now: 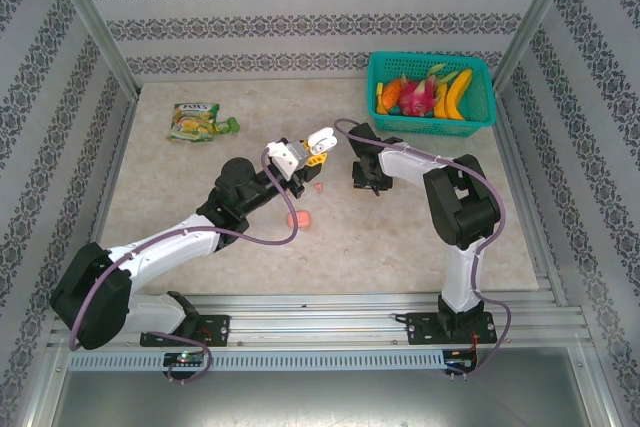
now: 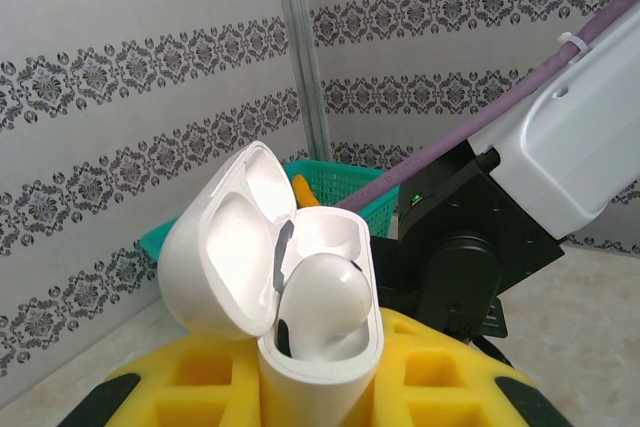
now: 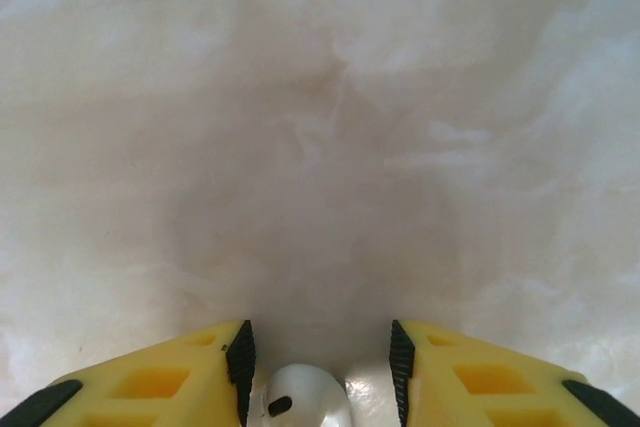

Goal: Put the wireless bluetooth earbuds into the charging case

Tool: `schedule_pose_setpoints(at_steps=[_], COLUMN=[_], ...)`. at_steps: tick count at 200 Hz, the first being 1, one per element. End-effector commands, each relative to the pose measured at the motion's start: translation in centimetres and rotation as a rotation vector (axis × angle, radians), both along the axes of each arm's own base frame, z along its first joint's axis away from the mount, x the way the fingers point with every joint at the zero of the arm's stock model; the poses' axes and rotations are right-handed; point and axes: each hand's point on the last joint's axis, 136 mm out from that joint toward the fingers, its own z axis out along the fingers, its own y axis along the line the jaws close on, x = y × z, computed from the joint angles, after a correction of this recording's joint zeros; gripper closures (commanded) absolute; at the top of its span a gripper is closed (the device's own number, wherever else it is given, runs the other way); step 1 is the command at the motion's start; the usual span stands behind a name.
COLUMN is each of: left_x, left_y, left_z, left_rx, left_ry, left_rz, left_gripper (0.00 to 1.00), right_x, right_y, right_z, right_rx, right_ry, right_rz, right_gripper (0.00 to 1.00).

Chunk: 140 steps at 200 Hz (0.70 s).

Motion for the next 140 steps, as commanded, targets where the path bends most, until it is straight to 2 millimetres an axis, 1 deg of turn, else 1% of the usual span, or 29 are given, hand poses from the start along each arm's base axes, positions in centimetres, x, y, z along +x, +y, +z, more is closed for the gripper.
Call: schedule_pose_setpoints(at_steps=[1,55,88,140], left_x=[-0.1,-0.2,-0.1,-0.2], left_y=[0.3,0.2,0.2,0.2], left_z=[2.9,3.0,3.0,3.0], left_rx=[-0.045,-0.046,-0.046,-0.049], left_ry=[-0.045,-0.044,-0.044,-0.041], left_rz=[-0.014,-0.016,-0.017,-0.019], left_gripper=[1.00,1.00,1.00,1.00], right_x=[-1.1,-1.0,-1.2,-1.5], right_y=[0.9,1.6,1.3,0.7], right_z=[0.5,1.3,0.8,0.2], right_rx=[0.027,0.028,0.006,-0.007], right_ry=[0.025,0.031,0.064,0.089], right_rz=[0.105,0.240,0.277,0.275], right_gripper=[0.55,0.53,0.53,0.57])
